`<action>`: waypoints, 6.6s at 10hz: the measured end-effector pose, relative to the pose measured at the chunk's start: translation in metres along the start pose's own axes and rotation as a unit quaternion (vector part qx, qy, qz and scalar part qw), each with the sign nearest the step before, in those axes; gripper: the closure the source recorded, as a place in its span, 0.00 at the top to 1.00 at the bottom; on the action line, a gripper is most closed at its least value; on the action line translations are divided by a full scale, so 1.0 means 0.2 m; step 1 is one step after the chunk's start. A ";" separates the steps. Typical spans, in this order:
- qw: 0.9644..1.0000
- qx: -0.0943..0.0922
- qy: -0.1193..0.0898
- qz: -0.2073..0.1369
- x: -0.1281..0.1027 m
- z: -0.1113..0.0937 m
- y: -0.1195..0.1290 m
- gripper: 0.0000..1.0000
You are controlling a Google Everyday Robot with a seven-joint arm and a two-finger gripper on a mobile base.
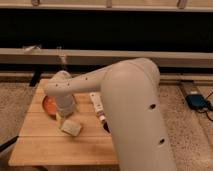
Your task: Place the eraser in the ceramic cup
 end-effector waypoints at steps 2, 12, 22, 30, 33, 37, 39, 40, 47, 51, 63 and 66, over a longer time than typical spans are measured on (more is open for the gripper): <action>1.000 0.000 0.000 0.000 0.00 0.00 0.00 0.80; 1.000 0.000 0.000 0.000 0.00 0.00 0.00 0.80; 1.000 0.000 0.000 0.000 0.00 0.00 0.00 0.80; 0.998 0.029 -0.004 0.061 0.50 -0.14 -0.03 0.80; 0.993 0.033 -0.006 0.114 0.72 -0.14 -0.17 0.80; 0.982 0.040 -0.018 0.183 0.94 -0.12 -0.48 0.80; 0.978 0.044 -0.021 0.204 0.98 -0.08 -0.56 0.80; 0.973 0.053 -0.024 0.222 1.00 -0.04 -0.63 0.80; 0.963 0.056 -0.033 0.261 0.96 0.17 -0.84 0.80; 0.963 0.038 -0.040 0.264 0.88 0.27 -0.92 0.80; 0.965 0.024 -0.030 0.258 0.72 0.36 -0.98 0.80; 0.962 0.025 -0.025 0.269 0.74 0.36 -0.98 0.80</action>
